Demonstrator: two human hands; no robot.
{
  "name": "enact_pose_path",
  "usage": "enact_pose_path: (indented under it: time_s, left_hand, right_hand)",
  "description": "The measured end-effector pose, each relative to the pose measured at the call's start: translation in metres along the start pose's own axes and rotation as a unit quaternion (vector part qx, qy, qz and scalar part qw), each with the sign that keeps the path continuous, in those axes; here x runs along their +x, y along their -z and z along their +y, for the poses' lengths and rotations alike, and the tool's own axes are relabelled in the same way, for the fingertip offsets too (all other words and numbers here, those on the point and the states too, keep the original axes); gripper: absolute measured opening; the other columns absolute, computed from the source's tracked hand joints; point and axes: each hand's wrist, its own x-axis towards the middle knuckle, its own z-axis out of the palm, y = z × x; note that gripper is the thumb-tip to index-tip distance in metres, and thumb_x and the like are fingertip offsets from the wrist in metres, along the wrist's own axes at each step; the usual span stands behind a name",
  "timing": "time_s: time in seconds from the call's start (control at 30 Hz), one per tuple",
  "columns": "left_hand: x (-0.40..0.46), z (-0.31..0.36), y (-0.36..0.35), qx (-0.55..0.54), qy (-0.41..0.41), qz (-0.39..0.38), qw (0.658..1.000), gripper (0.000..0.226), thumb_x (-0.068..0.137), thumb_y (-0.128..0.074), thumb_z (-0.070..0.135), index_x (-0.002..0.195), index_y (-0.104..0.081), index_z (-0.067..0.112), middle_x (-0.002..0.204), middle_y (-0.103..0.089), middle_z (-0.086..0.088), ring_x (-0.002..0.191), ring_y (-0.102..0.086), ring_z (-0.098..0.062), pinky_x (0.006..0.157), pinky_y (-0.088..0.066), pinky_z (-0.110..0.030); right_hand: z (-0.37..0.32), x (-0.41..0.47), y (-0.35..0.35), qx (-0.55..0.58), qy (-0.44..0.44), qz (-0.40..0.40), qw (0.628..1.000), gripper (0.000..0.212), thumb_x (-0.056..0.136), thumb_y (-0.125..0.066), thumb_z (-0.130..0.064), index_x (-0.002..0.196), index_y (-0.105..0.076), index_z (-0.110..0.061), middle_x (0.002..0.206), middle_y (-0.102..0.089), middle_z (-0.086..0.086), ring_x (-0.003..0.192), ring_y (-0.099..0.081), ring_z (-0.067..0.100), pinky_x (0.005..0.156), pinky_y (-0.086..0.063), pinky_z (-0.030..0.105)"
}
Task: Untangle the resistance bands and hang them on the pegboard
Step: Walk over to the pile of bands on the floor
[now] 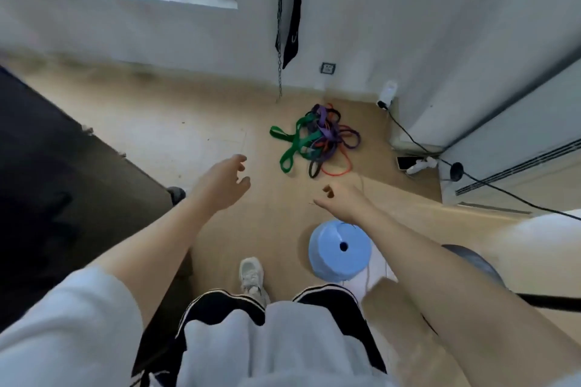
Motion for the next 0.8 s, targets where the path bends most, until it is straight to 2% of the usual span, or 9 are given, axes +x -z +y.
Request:
enact_pose_path:
  time_s: [0.17, 0.27, 0.37, 0.53, 0.6, 0.7, 0.8]
  left_hand:
    - [0.117, 0.037, 0.019, -0.023, -0.042, -0.043, 0.998, 0.048, 0.093, -0.05, 0.016, 0.138, -0.036, 0.009, 0.128, -0.054, -0.008, 0.106, -0.055, -0.024, 0.089, -0.041, -0.031]
    - [0.183, 0.052, 0.009, -0.011, -0.056, -0.091, 0.994, 0.048, 0.093, -0.049, 0.012, 0.138, -0.035, 0.006, 0.13, -0.052, -0.01, 0.114, -0.051, -0.026, 0.089, -0.036, -0.026]
    - [0.257, 0.056, -0.002, 0.019, -0.05, -0.125, 0.991, 0.048, 0.093, -0.049, 0.015, 0.138, -0.035, 0.008, 0.132, -0.052, -0.009, 0.118, -0.049, -0.026, 0.095, -0.039, -0.032]
    - [0.389, 0.059, -0.019, -0.037, 0.039, -0.125, 0.991, 0.046, 0.094, -0.047, 0.02, 0.138, -0.036, 0.011, 0.132, -0.053, -0.006, 0.114, -0.053, -0.024, 0.093, -0.044, -0.033]
    - [0.433, 0.056, -0.028, -0.072, 0.079, -0.122, 0.987, 0.047, 0.094, -0.046, 0.018, 0.139, -0.035, 0.011, 0.132, -0.053, -0.006, 0.114, -0.054, -0.024, 0.094, -0.044, -0.034]
    - [0.491, 0.038, -0.053, -0.125, 0.133, -0.09, 0.979, 0.047, 0.093, -0.047, 0.018, 0.138, -0.036, 0.012, 0.129, -0.055, -0.006, 0.111, -0.055, -0.023, 0.092, -0.045, -0.034]
    - [0.548, 0.007, -0.103, -0.172, 0.182, -0.049, 0.967, 0.044, 0.092, -0.047, 0.018, 0.136, -0.04, 0.014, 0.124, -0.058, -0.003, 0.098, -0.056, -0.016, 0.083, -0.045, -0.029]
  right_hand:
    - [0.013, 0.085, 0.076, 0.024, -0.068, 0.032, 0.997, 0.053, 0.089, -0.051, -0.049, 0.127, -0.049, -0.012, 0.127, -0.056, 0.007, 0.113, -0.052, 0.025, 0.091, -0.045, 0.037]
    - [0.025, 0.156, 0.115, 0.017, -0.075, 0.034, 0.996, 0.05, 0.093, -0.047, -0.046, 0.124, -0.05, -0.006, 0.123, -0.057, 0.013, 0.109, -0.053, 0.028, 0.088, -0.044, 0.036]
    - [0.032, 0.236, 0.152, -0.003, -0.069, 0.022, 0.997, 0.046, 0.094, -0.046, -0.041, 0.119, -0.052, -0.003, 0.121, -0.058, 0.017, 0.109, -0.053, 0.031, 0.088, -0.043, 0.036]
    - [0.038, 0.383, 0.191, -0.086, -0.046, -0.089, 0.991, 0.053, 0.096, -0.04, -0.046, 0.131, -0.046, -0.007, 0.132, -0.052, 0.014, 0.118, -0.05, 0.029, 0.09, -0.041, 0.034]
    - [0.042, 0.428, 0.189, -0.125, -0.02, -0.141, 0.982, 0.051, 0.095, -0.04, -0.046, 0.129, -0.048, -0.009, 0.131, -0.053, 0.013, 0.117, -0.05, 0.029, 0.09, -0.041, 0.034]
    - [0.056, 0.49, 0.167, -0.159, 0.007, -0.179, 0.971, 0.048, 0.094, -0.04, -0.047, 0.122, -0.052, -0.01, 0.124, -0.055, 0.013, 0.113, -0.051, 0.031, 0.089, -0.044, 0.038]
    - [0.082, 0.561, 0.12, -0.187, 0.009, -0.186, 0.965, 0.043, 0.094, -0.04, -0.045, 0.117, -0.053, -0.011, 0.119, -0.055, 0.012, 0.111, -0.05, 0.032, 0.089, -0.045, 0.04]
